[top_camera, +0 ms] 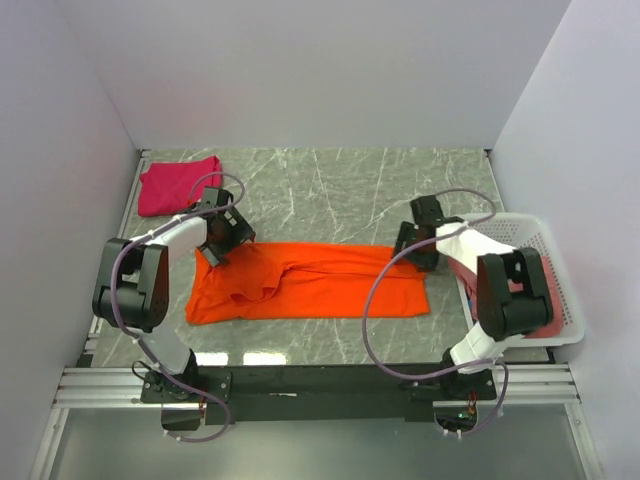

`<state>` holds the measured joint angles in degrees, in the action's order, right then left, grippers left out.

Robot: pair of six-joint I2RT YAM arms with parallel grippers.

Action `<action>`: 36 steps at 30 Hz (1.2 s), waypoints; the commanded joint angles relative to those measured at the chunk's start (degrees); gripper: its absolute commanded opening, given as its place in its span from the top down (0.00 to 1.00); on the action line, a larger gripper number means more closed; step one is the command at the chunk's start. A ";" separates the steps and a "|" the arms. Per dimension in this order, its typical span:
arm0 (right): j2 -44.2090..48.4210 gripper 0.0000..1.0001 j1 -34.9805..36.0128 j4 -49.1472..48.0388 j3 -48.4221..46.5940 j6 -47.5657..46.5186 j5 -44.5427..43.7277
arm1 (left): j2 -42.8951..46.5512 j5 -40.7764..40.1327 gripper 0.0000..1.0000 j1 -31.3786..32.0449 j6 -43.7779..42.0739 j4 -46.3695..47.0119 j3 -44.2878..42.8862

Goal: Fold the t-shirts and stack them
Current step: Fold the tshirt

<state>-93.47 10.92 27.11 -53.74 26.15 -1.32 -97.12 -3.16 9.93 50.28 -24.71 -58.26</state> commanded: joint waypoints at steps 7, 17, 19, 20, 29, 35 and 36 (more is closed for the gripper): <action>14.19 0.26 -1.87 1.37 2.76 -3.38 3.93 | -1.85 -3.26 0.00 -1.23 -2.73 -0.43 -1.33; 6.22 0.26 4.99 -1.80 -5.94 -4.27 7.82 | 5.00 -6.50 0.00 1.84 -1.60 -3.93 -2.91; 4.27 0.27 5.60 -2.77 -6.64 -3.92 8.88 | 7.28 -8.35 0.00 2.37 -0.72 -5.34 -2.13; 2.52 0.27 6.39 -2.85 -6.91 -3.83 8.97 | 7.82 -8.36 0.01 2.46 -0.10 -5.52 -1.69; -0.40 0.27 7.01 -3.56 -2.70 -2.77 7.83 | 2.39 -3.18 0.01 4.48 0.17 -0.35 0.96; 4.43 0.27 8.94 -3.56 7.23 -2.33 9.67 | -10.79 -1.95 0.01 8.69 -2.64 0.10 -13.23; 5.22 0.27 9.99 -3.47 9.76 -2.07 10.02 | -13.16 -1.16 0.00 9.48 -2.99 -1.29 -16.85</action>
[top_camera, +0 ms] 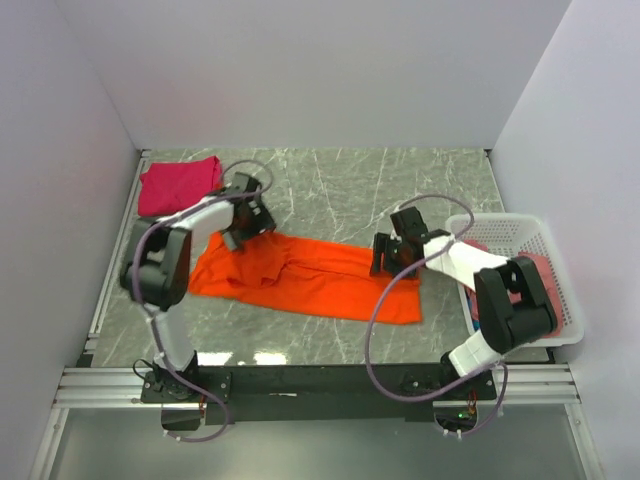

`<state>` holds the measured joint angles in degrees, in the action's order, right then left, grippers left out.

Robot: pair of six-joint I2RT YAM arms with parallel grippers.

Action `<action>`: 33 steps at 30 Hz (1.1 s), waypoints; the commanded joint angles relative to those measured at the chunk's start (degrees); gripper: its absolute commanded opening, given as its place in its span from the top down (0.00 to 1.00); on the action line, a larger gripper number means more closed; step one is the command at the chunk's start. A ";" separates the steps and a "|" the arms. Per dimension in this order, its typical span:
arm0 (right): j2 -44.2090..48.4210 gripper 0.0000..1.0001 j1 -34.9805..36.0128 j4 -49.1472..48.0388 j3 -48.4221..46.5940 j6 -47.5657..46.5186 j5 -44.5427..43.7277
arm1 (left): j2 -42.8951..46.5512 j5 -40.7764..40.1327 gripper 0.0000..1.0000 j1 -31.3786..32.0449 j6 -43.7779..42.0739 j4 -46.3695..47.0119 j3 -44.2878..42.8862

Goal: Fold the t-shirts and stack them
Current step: Fold the tshirt

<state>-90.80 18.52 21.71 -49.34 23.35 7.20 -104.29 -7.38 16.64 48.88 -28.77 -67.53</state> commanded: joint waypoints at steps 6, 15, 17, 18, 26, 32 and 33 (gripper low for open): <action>8.97 0.27 14.33 -0.09 13.38 3.71 11.48 | -36.77 9.89 0.01 7.79 -8.27 -5.20 -49.91; 6.09 0.27 37.28 -5.55 5.34 -4.09 25.59 | -49.69 22.16 0.00 9.19 -0.19 15.16 -67.11; 4.85 0.27 38.34 -4.14 3.12 -6.21 25.49 | -51.79 17.76 0.01 9.72 -0.54 13.22 -73.25; 4.85 0.27 39.12 -4.40 1.89 -7.17 26.54 | -53.20 16.53 0.01 9.81 -0.20 13.13 -74.40; 6.95 0.27 41.51 -2.38 -2.68 -5.87 21.55 | -52.50 15.80 0.01 10.25 4.55 25.42 -70.28; 13.36 0.26 41.24 -1.15 -4.27 -2.27 12.59 | -46.65 13.45 0.01 11.04 1.84 27.37 -73.10; 15.11 0.26 41.07 -0.63 -4.10 -1.83 10.05 | -44.70 11.79 0.01 11.04 -0.08 27.54 -72.40</action>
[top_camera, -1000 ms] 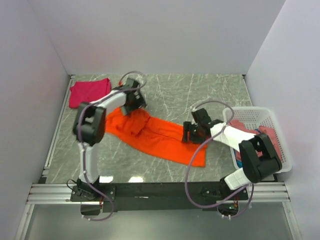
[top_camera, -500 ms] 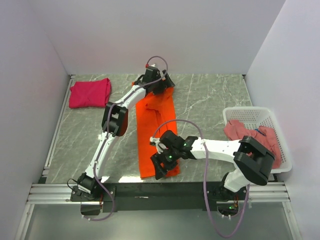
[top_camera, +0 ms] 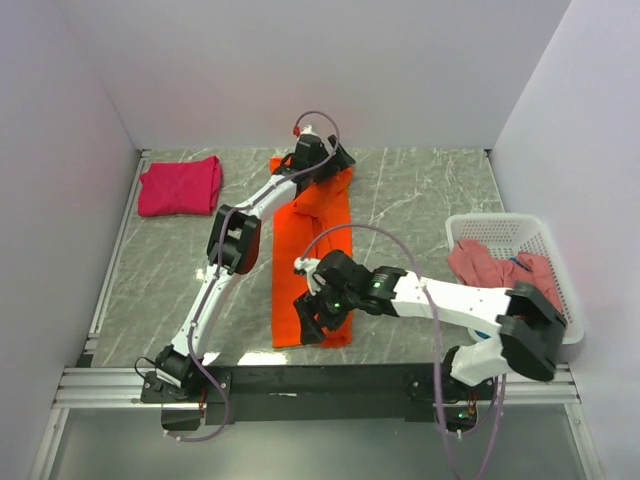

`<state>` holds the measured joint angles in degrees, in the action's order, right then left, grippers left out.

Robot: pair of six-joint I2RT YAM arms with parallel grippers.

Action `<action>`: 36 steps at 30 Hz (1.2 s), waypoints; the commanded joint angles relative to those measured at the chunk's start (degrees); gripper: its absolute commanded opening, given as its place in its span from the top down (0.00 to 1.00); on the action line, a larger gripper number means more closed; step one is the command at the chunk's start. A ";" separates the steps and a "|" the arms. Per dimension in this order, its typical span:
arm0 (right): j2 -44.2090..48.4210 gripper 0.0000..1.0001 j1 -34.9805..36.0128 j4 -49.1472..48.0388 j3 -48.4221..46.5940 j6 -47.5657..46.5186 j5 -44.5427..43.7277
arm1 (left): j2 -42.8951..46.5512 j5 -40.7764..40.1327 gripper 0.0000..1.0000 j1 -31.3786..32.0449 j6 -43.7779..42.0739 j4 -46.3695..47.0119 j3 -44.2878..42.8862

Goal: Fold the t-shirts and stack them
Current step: Fold the tshirt

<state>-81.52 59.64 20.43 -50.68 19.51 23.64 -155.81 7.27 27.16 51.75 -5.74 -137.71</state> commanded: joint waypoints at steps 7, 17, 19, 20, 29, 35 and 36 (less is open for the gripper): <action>11.19 0.27 -4.44 5.50 2.58 7.55 -13.26 | 26.75 -2.80 0.01 0.70 -9.55 0.63 11.46; 17.18 0.35 -12.09 4.72 15.16 9.32 -3.63 | 64.00 -6.73 0.00 4.30 -7.46 -11.31 57.51; 16.48 0.39 -12.09 2.96 16.74 9.59 -1.94 | 69.12 -6.56 0.01 5.36 -5.26 -12.89 69.47; 16.30 0.41 -12.09 2.69 17.10 9.67 -1.41 | 73.93 -7.09 0.01 6.23 -4.21 -13.85 72.73; 12.09 0.46 -12.44 -0.91 16.14 7.22 -8.08 | 94.27 0.19 0.01 10.28 4.41 -17.38 98.76; 8.14 0.47 -12.44 -1.88 14.64 3.70 -5.97 | 97.88 4.16 0.01 11.51 7.83 -22.97 103.69; 7.87 0.48 -12.44 -1.97 14.90 3.52 -5.54 | 98.41 3.64 0.01 11.86 8.37 -24.57 104.48</action>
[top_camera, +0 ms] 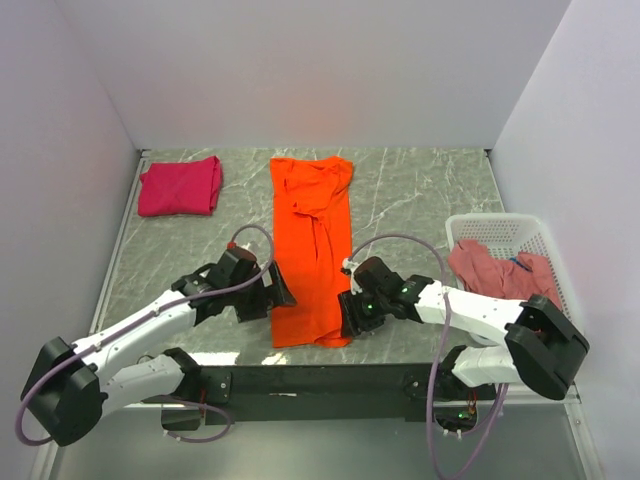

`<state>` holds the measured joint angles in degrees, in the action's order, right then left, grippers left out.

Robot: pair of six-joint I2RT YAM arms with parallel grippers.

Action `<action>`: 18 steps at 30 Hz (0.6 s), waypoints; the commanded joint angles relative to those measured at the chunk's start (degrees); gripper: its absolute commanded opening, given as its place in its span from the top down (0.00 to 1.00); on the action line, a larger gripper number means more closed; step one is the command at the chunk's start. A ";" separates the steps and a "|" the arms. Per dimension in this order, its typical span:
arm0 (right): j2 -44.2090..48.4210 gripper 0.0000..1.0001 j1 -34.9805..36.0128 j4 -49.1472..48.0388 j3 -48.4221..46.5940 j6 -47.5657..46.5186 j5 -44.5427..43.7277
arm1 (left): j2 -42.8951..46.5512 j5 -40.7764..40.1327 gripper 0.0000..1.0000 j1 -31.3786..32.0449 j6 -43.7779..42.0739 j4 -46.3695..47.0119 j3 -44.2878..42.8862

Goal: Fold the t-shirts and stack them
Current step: Fold the tshirt

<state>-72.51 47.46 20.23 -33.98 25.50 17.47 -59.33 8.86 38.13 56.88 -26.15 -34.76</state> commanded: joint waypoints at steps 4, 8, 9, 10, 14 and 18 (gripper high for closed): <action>-1.49 0.54 -0.27 -3.87 0.83 -1.94 2.30 | 3.78 3.61 0.01 2.21 5.95 -3.39 6.19; -3.33 0.61 -0.27 -6.60 1.72 -1.59 3.09 | 1.77 5.64 0.12 3.70 7.01 -1.36 8.48; -3.60 0.66 -0.27 -7.04 2.16 -1.33 3.44 | 1.33 5.46 0.14 4.14 7.19 -1.44 8.48; -3.69 0.68 -0.27 -7.65 2.51 -0.54 3.79 | 0.54 4.94 0.20 4.75 7.54 -1.79 8.48; -2.90 0.83 0.44 -9.59 5.14 2.36 4.41 | -1.40 2.92 0.29 8.44 9.65 -3.03 8.92; -2.37 0.97 2.45 -10.47 6.38 5.79 3.71 | -3.51 4.41 0.41 10.38 10.97 0.75 9.80</action>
<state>-75.88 48.12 11.75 -29.12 28.23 20.95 -61.73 12.38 47.16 65.80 -28.05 -25.50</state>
